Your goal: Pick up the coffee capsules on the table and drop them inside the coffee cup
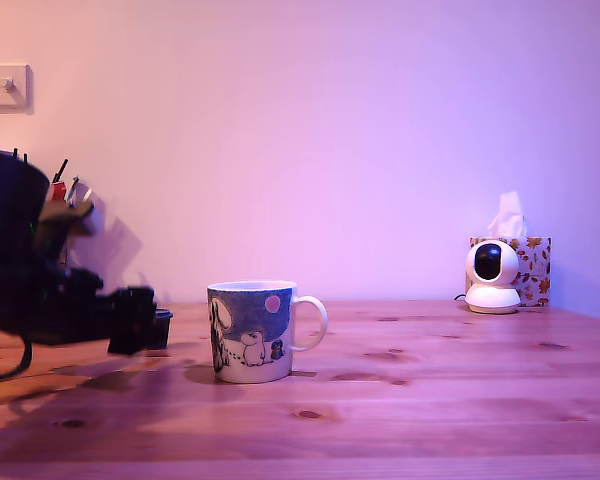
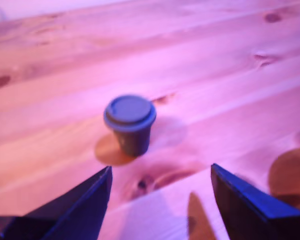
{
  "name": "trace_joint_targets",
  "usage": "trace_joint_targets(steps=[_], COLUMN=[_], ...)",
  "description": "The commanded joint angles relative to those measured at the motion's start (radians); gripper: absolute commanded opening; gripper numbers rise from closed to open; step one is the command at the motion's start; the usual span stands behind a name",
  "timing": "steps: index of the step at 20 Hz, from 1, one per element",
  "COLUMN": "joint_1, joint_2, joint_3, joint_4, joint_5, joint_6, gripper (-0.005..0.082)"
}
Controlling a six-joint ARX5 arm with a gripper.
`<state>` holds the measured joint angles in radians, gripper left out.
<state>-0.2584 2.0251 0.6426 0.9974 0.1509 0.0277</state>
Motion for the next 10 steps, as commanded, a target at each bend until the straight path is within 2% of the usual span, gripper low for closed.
trace_joint_targets(steps=[1, 10], joint_1=[0.010, 0.033], joint_2=[0.048, 0.134], joint_3=[0.028, 0.148], joint_4=[0.018, 0.019], joint_5=[-0.002, -0.002], joint_6=[-0.002, -0.005], gripper=[0.0574, 0.0573])
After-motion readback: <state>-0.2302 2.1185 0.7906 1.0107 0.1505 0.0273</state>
